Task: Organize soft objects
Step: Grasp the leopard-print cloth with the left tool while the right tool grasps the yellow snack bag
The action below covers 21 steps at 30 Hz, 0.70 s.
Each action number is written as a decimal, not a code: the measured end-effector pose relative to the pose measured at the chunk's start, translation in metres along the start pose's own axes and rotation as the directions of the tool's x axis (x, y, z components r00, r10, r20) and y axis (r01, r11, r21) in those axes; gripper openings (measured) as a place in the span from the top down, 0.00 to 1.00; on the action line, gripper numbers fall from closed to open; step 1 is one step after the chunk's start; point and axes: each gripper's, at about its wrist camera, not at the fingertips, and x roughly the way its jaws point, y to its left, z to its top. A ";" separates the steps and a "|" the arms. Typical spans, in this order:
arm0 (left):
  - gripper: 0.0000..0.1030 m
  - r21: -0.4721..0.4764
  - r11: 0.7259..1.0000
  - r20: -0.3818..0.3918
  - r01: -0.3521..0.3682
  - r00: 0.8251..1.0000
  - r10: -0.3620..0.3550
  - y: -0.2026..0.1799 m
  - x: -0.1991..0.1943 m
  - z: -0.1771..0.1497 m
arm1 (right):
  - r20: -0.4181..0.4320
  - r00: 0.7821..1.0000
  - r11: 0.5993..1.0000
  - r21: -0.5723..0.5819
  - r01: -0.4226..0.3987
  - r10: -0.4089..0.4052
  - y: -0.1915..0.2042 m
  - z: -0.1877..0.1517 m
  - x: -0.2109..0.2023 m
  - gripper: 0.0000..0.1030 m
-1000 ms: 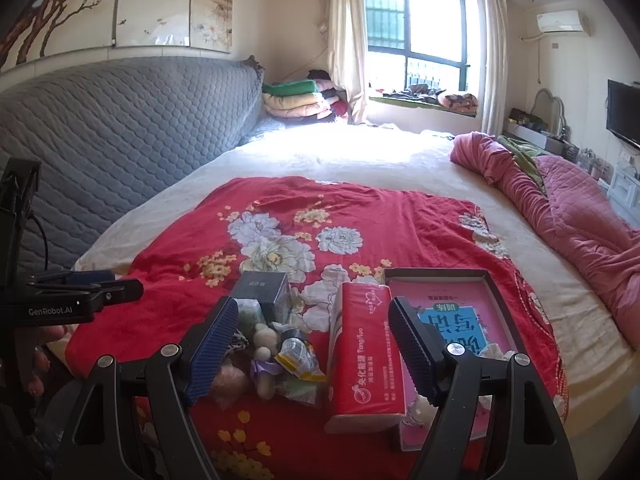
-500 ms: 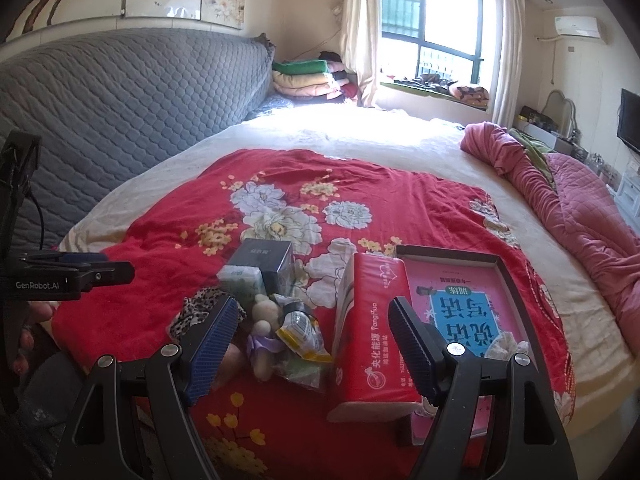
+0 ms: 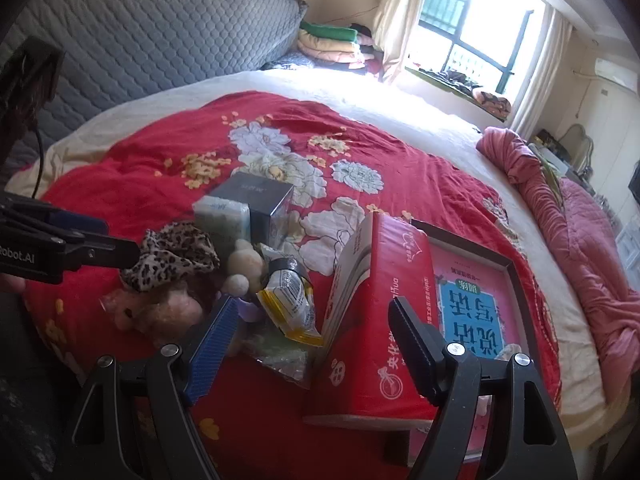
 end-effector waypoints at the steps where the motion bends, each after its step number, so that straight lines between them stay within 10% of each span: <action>1: 0.33 -0.003 1.000 -0.005 0.001 1.000 -0.001 0.000 0.003 0.001 | -0.006 1.000 1.000 -0.019 0.013 -0.013 0.002 0.001 0.005 0.24; 21: 0.33 -0.036 0.999 -0.058 0.006 0.998 -0.008 0.013 0.040 0.011 | -0.055 0.993 0.965 -0.250 0.083 -0.100 0.030 0.017 0.068 0.42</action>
